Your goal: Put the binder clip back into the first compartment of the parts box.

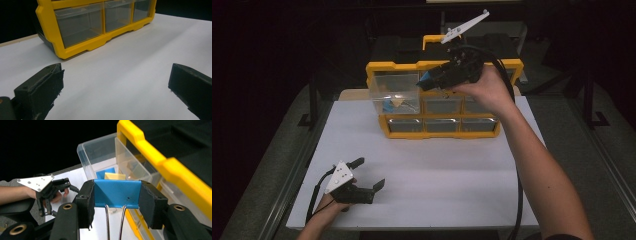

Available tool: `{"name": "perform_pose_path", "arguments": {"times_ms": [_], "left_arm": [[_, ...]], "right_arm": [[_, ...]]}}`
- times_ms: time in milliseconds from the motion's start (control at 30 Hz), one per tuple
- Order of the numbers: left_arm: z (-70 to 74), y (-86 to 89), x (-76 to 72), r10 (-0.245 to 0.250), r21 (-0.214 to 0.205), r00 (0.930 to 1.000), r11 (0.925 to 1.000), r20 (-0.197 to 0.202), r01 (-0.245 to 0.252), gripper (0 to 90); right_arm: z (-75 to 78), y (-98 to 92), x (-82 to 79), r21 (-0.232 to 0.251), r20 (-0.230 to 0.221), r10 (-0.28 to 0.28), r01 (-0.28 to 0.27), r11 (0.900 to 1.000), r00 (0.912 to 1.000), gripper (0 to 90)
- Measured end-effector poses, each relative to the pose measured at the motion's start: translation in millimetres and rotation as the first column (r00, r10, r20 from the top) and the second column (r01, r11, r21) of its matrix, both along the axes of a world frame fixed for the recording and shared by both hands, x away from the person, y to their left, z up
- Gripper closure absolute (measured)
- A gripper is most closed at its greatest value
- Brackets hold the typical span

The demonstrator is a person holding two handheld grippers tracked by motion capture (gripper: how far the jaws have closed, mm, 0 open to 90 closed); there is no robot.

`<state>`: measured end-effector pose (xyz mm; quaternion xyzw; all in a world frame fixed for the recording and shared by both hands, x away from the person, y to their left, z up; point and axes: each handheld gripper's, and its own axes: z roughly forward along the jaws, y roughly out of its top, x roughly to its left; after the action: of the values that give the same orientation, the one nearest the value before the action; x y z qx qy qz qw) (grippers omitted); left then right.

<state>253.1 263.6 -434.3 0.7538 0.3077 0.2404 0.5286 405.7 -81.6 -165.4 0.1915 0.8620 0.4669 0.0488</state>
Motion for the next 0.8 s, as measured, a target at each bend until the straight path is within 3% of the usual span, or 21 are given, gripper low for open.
{"name": "perform_pose_path", "arguments": {"times_ms": [200, 233, 400, 800], "left_arm": [[-0.1, 0.3, 0.3, 0.0, 0.003, 1.0, 1.0, 0.0, 0.0, 0.0], [-0.9, -0.9, 0.5, 0.002, -0.018, 1.0, 0.9998, 0.004, -0.002, 0.0], [-0.7, 0.1, 0.8, -0.001, -0.004, 1.0, 1.0, 0.008, 0.001, 0.0], [-0.7, -0.3, 0.0, -0.001, -0.011, 1.0, 0.9999, 0.003, 0.001, 0.0]], "right_arm": [[12.4, 12.6, 4.7, -0.006, 0.003, 0.012, -0.012, 0.9999, 0.9999, 49.2], [14.3, 14.5, 5.7, -0.01, 0.007, 0.016, -0.016, 0.9998, 0.9998, 49.2], [20.3, 26.4, 10.6, -0.01, 0.021, 0.033, -0.033, 0.9994, 0.9992, 49.2], [20.6, 57.6, 20.5, -0.019, 0.002, 0.051, -0.051, 0.9985, 0.9987, 49.2]]}}
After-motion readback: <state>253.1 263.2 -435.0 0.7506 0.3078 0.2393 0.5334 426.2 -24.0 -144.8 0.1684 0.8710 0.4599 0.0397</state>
